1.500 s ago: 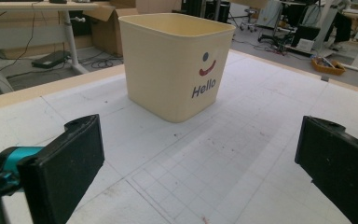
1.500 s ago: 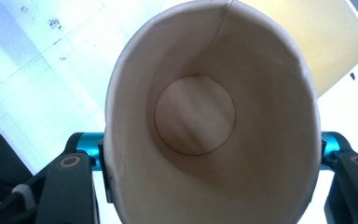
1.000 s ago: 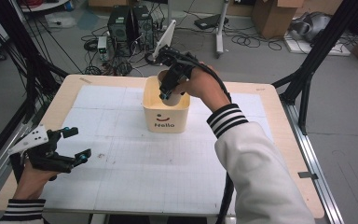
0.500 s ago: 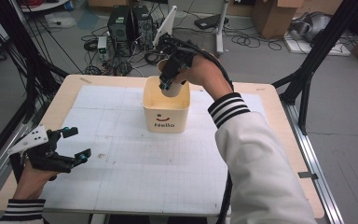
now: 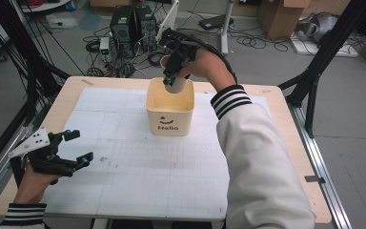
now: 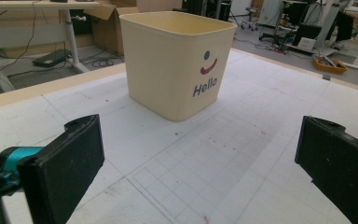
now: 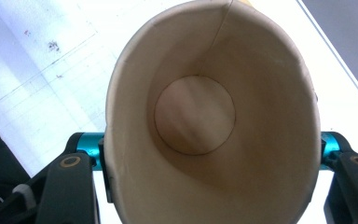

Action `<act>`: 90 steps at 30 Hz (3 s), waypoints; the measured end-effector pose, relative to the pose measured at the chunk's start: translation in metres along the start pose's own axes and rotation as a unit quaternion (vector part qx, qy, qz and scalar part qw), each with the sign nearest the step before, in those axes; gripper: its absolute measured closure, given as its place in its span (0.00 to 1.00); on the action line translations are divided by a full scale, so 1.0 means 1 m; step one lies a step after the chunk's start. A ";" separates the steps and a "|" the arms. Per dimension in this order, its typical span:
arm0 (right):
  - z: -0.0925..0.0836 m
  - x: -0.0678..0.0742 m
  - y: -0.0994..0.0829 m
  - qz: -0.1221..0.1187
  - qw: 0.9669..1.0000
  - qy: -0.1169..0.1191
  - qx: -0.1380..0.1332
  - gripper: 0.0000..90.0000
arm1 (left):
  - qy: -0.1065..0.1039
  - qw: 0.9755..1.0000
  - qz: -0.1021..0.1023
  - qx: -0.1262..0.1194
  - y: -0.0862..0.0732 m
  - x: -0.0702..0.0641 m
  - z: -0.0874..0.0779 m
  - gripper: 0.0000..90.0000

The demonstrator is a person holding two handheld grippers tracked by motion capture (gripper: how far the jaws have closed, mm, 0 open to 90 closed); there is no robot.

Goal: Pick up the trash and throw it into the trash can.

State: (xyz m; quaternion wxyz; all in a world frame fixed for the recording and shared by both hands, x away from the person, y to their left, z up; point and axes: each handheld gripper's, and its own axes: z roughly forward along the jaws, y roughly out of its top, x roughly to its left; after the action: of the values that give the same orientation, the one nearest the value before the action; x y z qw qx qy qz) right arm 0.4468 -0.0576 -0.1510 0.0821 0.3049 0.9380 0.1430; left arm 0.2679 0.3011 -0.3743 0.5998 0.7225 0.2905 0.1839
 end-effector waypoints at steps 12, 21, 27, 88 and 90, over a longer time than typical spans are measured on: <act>0.002 -0.020 0.013 0.007 1.000 0.008 -0.003 0.36 | 0.001 1.000 0.001 0.001 0.000 0.000 0.000 0.02; 0.004 -0.032 0.022 0.010 1.000 0.007 -0.003 0.36 | 0.004 1.000 0.001 0.003 0.000 0.000 0.000 0.02; 0.010 -0.034 0.028 -0.008 1.000 0.012 -0.006 0.36 | 0.004 1.000 0.000 0.000 0.000 0.000 -0.001 0.02; 0.097 -0.038 0.020 -0.017 0.998 0.059 -0.023 0.00 | 0.003 1.000 0.002 0.002 0.000 -0.001 -0.001 0.02; 0.095 -0.037 0.020 -0.013 0.998 0.064 -0.025 0.00 | 0.003 1.000 0.002 0.000 0.000 -0.001 -0.001 0.02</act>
State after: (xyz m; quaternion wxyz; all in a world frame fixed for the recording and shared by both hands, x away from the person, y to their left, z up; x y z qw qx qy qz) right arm 0.5097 -0.0434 -0.2317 0.0311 0.2812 0.9412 0.1847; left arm 0.2668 0.3012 -0.3737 0.5986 0.7224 0.2913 0.1870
